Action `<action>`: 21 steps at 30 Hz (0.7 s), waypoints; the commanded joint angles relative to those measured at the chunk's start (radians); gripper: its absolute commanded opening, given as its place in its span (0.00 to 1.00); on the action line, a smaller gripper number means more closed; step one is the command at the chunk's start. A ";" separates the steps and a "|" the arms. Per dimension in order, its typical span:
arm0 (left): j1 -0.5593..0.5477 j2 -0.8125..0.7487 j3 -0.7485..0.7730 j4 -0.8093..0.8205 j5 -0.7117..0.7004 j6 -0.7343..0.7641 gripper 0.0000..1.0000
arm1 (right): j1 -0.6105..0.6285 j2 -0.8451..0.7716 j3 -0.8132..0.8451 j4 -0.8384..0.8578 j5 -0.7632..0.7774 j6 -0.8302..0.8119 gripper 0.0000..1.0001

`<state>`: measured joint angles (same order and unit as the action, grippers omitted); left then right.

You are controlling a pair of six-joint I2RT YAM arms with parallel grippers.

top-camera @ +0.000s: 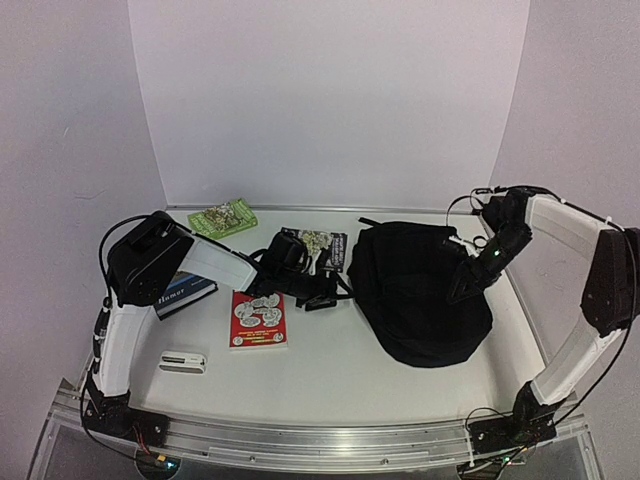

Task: Pack the student bag
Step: Adjust the student bag at the center of the board, then unzip the student bag at the center of the board.

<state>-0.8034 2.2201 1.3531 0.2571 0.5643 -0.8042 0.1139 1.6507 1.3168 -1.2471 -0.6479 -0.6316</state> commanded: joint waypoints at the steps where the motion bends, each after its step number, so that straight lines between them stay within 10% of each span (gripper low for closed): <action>1: 0.019 -0.049 0.043 0.068 0.074 -0.014 0.70 | 0.022 -0.078 0.067 0.172 -0.027 0.013 0.72; 21: 0.022 0.088 0.154 0.288 0.145 -0.281 0.74 | 0.335 0.048 -0.061 0.758 0.105 -0.017 0.48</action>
<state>-0.7845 2.2613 1.4640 0.4348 0.6814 -0.9909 0.4314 1.7384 1.3374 -0.6915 -0.5900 -0.5867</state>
